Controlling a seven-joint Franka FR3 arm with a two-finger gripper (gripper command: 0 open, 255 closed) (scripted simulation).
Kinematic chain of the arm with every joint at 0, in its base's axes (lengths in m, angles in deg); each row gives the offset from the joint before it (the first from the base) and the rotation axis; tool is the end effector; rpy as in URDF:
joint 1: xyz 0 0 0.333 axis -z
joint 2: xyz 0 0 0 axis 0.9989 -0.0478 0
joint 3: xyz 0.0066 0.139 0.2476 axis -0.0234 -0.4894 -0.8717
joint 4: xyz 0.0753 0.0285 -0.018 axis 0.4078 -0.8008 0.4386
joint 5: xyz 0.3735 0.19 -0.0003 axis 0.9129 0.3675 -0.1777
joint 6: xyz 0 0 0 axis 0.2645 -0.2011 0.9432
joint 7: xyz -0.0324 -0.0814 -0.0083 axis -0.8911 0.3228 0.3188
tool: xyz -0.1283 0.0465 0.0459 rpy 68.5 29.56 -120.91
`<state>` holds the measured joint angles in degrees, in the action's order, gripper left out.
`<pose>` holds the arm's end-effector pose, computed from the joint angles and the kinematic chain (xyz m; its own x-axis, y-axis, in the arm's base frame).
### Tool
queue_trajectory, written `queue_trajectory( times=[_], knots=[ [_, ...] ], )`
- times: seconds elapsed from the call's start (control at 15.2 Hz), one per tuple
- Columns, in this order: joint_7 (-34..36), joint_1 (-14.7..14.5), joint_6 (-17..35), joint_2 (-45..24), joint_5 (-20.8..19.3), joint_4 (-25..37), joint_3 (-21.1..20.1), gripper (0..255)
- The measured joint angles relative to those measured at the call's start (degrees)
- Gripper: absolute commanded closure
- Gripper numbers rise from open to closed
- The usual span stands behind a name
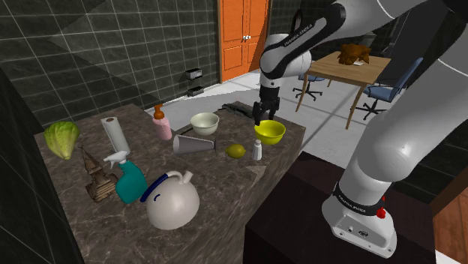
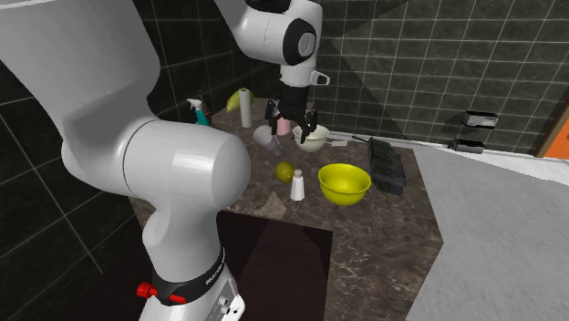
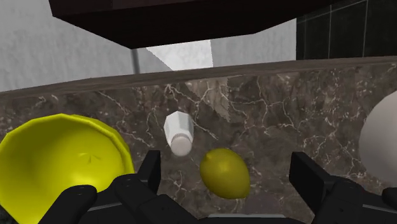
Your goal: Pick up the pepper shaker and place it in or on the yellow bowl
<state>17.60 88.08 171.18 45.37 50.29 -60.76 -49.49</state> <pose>0.4312 -0.1022 0.2645 0.9891 -0.1436 -0.0331 -0.1465 -0.9824 -0.1154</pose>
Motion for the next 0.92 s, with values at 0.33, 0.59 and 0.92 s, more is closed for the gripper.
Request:
queue_trajectory(
  times=[0.33,0.59,0.92],
  knots=[
    [-5.2,-0.8,8.9,-12.0,4.3,2.2,1.7,0],
    [-10.4,-0.6,14.1,-21.6,9.5,5.5,2.0,0],
    [-13.6,-0.1,18.2,-27.1,13.4,6.4,0.9,0]
  ],
)
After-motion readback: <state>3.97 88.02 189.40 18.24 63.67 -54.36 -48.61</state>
